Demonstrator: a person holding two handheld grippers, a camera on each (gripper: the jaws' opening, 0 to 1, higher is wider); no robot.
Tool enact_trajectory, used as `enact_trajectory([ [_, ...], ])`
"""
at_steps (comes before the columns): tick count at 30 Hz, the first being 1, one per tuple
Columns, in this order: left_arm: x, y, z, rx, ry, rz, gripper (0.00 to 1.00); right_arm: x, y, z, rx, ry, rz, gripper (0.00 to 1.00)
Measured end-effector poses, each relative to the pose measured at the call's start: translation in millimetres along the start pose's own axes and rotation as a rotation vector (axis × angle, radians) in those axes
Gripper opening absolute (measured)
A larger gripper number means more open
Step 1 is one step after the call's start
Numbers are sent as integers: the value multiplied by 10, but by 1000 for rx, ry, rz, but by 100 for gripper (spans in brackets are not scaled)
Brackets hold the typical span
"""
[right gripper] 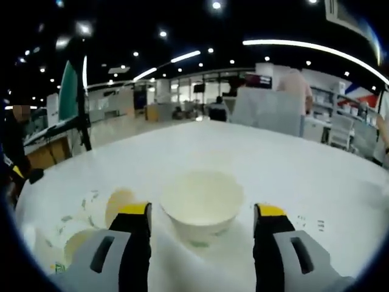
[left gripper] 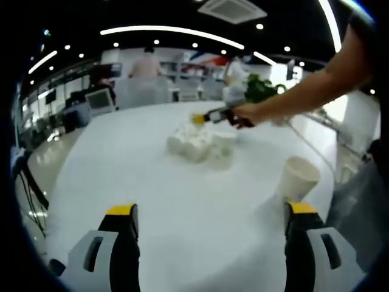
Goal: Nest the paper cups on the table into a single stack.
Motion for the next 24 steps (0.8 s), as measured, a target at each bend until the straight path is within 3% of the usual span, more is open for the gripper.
enact_trajectory([
  [6, -7, 21, -4, 4, 3, 3, 99, -16, -56, -89, -9, 20, -28, 60],
  [10, -25, 26, -10, 6, 3, 7, 99, -31, -80, -136, -9, 32, -9, 46],
  [24, -33, 49, -3, 19, -6, -2, 98, 50, -100, -112, -2, 4, -15, 43],
])
Point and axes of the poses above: the point that each gripper's makers call its tool centre point, and the gripper's own axes: z roughly backward along the fingers, y roughly to its left, x roughly out of its top, the point moved 3 cm from there along z, roughly backward along the fingers, and after that the axes turned 8 degrees about -x, right-handed, at the moved point
